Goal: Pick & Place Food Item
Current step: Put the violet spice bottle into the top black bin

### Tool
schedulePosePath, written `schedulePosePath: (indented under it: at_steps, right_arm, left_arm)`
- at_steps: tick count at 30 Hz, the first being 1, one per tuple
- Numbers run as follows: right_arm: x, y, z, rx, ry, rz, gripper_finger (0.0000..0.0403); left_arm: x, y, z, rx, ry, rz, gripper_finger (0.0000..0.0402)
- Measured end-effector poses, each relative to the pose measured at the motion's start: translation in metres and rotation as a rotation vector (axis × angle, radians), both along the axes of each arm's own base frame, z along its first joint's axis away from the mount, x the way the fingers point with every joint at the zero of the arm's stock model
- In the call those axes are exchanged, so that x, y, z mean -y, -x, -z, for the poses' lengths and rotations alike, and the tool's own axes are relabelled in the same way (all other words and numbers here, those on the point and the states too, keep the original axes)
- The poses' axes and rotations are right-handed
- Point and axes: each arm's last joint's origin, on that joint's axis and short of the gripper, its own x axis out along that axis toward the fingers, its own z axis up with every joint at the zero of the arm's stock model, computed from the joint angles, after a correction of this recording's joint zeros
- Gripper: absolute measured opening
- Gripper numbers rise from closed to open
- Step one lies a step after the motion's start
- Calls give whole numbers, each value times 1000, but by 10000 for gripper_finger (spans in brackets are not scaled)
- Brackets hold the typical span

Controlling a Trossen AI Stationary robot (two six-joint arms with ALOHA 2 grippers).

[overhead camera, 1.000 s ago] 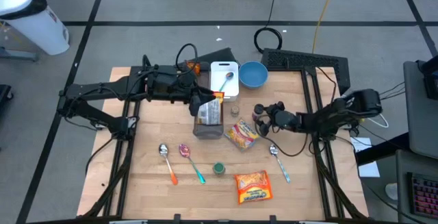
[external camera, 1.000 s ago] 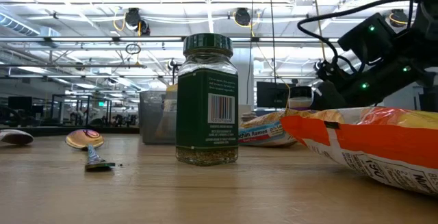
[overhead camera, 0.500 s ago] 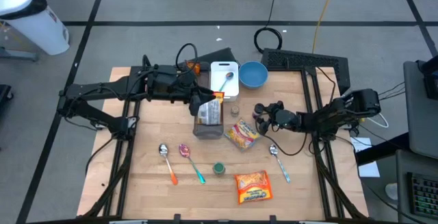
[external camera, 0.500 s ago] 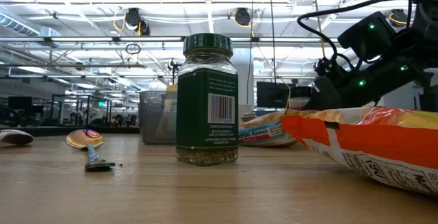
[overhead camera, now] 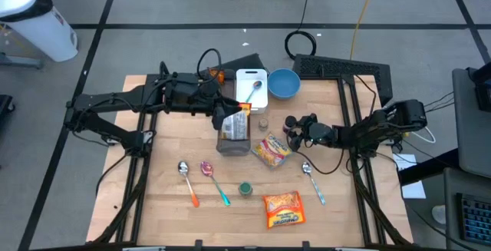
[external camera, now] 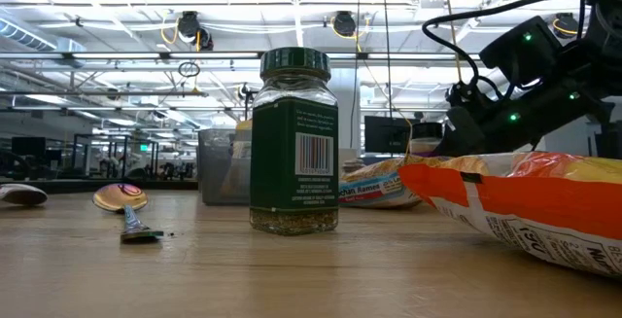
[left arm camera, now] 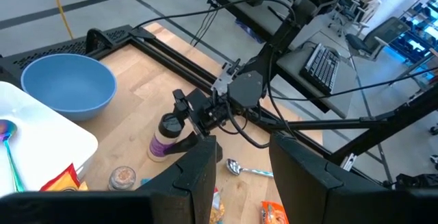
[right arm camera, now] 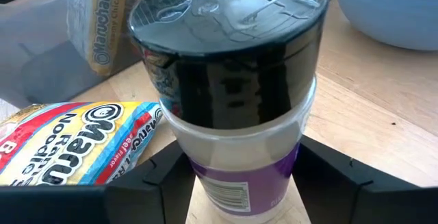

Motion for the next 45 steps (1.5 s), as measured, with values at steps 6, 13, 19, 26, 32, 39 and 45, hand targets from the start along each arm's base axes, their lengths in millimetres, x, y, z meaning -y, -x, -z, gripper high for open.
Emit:
schedulePosePath:
  at_steps: [6, 13, 19, 26, 32, 39, 45]
  right_arm:
    - [0, 0, 0, 3, 1, -2, 210]
    - [-1, -5, -8, 63, 19, -72, 205]
    - [-1, -10, -26, 145, 50, -76, 204]
    - [-1, -17, -69, 274, 141, -123, 204]
    - [-1, -28, -125, 364, 228, -188, 203]
    - [-1, -47, -196, 374, 156, -302, 203]
    - [-3, -66, -222, 335, 66, -482, 203]
  left_arm:
    - [0, 0, 0, -2, 2, 0, 145]
    - [0, 0, 0, -3, -1, 2, 145]
    - [0, 0, 0, -5, -4, 4, 145]
    - [0, 0, 1, -14, -29, 11, 145]
    - [-3, 1, 1, -16, -49, 6, 145]
    - [-9, 1, 1, -17, -53, -9, 145]
    - [-18, 3, 1, -16, -41, -16, 145]
